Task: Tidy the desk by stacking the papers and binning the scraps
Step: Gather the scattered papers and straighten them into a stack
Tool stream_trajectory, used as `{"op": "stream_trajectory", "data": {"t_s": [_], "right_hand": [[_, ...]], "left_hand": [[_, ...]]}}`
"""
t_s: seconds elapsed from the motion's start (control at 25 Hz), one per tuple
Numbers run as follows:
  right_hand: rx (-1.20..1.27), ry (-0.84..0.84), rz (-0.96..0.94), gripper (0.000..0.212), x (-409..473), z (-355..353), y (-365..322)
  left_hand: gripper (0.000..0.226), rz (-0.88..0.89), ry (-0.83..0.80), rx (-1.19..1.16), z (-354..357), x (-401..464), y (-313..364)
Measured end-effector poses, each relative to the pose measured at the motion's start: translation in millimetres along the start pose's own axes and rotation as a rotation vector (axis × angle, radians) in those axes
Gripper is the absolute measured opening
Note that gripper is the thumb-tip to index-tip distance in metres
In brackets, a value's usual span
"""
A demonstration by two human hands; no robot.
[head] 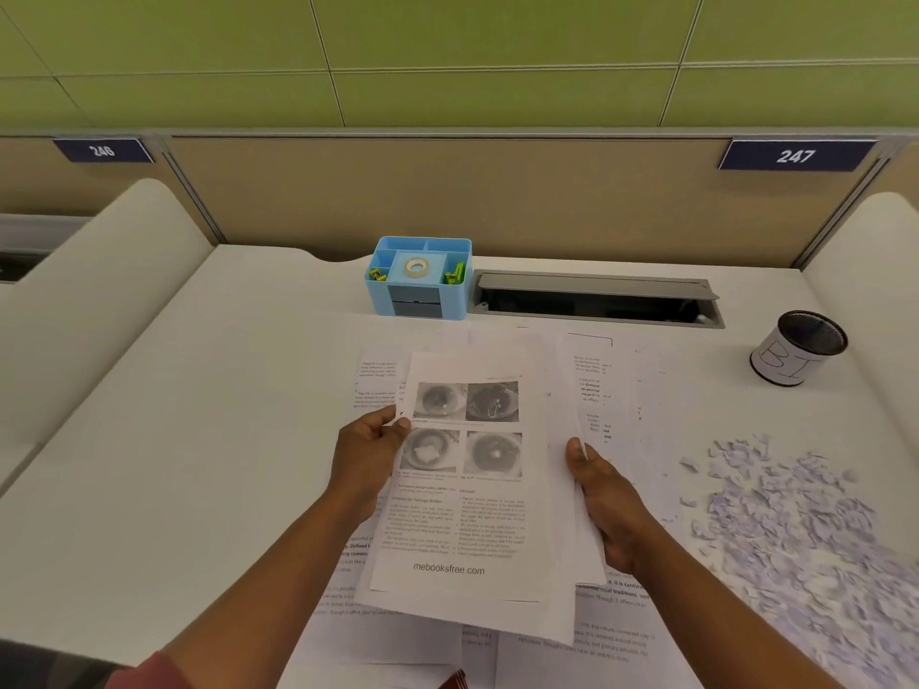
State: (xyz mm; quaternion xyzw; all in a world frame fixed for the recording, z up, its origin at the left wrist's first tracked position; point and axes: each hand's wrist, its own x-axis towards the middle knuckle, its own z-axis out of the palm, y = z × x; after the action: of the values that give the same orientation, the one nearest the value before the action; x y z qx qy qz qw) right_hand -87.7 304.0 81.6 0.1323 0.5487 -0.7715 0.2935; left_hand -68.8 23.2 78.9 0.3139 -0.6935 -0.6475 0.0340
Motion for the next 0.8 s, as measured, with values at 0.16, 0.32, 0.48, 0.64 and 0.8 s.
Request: {"op": "stream_trajectory", "data": {"t_s": [0.16,0.32,0.48,0.64,0.8], "right_hand": [[-0.017,0.015,0.003,0.033,0,2,0],[-0.041,0.04,0.002,0.035,2,0,1],[-0.064,0.043,-0.002,0.036,3,4,2],[-0.063,0.035,-0.016,0.037,1,2,0],[-0.041,-0.024,-0.009,0.037,-2,2,2]], "left_hand": [[0.018,0.085,0.021,0.068,11,-10,4],[0.06,0.125,-0.075,0.22,6,-10,5],[0.07,0.057,-0.179,0.209,11,-10,5],[0.051,0.03,-0.023,0.13,10,-7,3],[0.044,0.015,-0.042,0.146,16,-12,0]]}}
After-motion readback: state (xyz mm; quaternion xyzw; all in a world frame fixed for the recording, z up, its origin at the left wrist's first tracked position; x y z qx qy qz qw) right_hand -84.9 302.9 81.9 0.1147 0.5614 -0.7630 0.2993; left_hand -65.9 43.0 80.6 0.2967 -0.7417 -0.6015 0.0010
